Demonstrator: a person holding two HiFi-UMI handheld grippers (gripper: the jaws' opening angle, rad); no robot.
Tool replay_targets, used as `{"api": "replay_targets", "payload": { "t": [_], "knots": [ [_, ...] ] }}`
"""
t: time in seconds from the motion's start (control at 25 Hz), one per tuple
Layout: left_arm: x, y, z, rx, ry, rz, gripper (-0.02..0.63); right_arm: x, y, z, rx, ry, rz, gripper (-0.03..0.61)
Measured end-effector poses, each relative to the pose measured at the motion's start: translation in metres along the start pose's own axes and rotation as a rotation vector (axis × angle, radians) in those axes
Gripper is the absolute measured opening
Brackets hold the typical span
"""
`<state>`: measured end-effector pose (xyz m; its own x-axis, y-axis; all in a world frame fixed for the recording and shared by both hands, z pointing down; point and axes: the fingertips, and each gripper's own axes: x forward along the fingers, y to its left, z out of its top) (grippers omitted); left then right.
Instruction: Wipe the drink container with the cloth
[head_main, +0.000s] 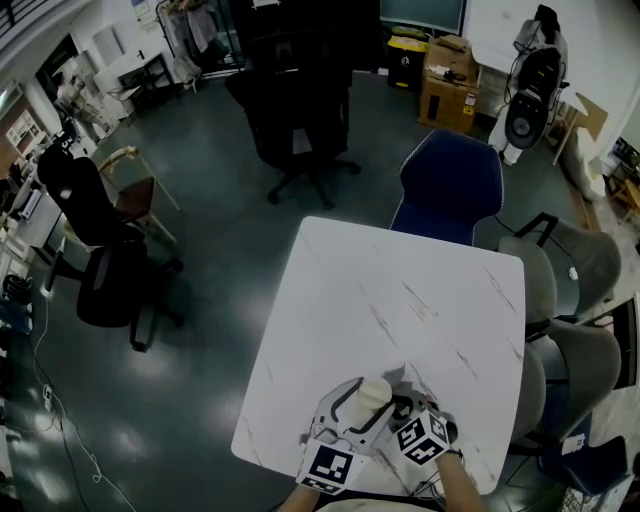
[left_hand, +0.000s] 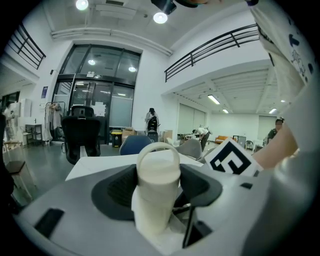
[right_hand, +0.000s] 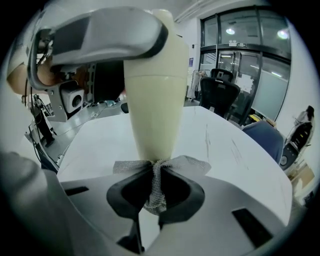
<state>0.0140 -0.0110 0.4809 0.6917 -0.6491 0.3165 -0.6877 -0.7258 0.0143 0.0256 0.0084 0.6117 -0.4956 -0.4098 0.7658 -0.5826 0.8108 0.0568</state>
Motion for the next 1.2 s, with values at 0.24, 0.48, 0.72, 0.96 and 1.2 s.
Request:
{"api": "replay_targets", "payload": {
  "t": [0.24, 0.48, 0.72, 0.96, 1.2],
  "knots": [
    [-0.001, -0.001, -0.001, 0.024, 0.006, -0.065, 0.276, -0.016, -0.002, 0.013, -0.012, -0.036, -0.003, 0.044],
    [-0.001, -0.001, -0.003, 0.036, 0.018, -0.113, 0.276, -0.03, -0.004, 0.026, -0.032, -0.073, -0.003, 0.044],
    [-0.005, -0.003, -0.004, 0.071, 0.025, -0.208, 0.275, -0.045, -0.001, 0.039, -0.059, -0.088, 0.021, 0.044],
    [-0.006, -0.004, -0.004, 0.102, 0.033, -0.293, 0.276, -0.059, -0.004, 0.051, -0.082, -0.105, 0.018, 0.044],
    [-0.008, -0.008, -0.007, 0.146, 0.058, -0.387, 0.276, -0.07, -0.003, 0.057, -0.108, -0.115, 0.023, 0.044]
  ]
}}
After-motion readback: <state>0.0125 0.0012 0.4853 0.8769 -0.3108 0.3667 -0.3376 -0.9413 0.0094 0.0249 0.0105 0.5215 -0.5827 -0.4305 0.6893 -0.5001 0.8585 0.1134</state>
